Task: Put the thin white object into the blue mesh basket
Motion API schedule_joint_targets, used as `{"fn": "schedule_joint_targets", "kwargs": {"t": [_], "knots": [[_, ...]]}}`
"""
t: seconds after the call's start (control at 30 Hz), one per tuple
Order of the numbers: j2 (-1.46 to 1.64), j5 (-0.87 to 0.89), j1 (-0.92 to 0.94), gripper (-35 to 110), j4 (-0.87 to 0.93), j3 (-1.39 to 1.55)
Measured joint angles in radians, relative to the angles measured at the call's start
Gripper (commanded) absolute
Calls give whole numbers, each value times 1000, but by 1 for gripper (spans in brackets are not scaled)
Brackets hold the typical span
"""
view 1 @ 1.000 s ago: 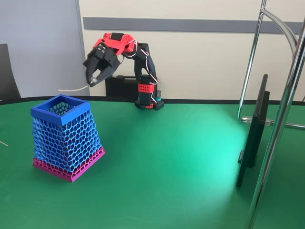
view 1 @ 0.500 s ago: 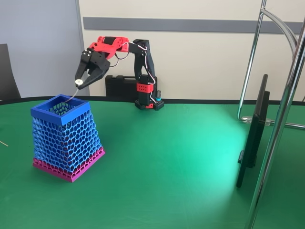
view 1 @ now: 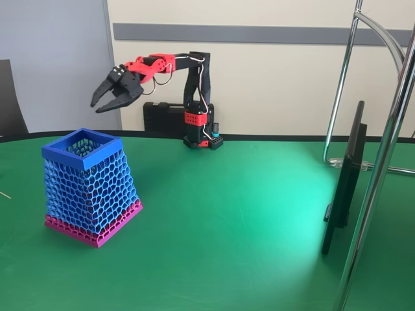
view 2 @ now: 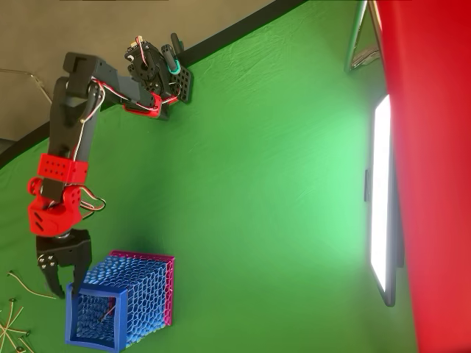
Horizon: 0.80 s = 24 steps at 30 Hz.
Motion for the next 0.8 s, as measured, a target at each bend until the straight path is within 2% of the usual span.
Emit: {"fn": "schedule_joint_targets", "kwargs": {"t": [0.23, 0.3, 0.47, 0.6, 0.8], "knots": [[216, -336, -117, 1, -83, 241], [287, -469, -181, 1, -92, 342], [420, -672, -319, 1, -158, 583], [529, -773, -430, 1, -160, 756], [721, -782, -543, 1, -29, 954]]}}
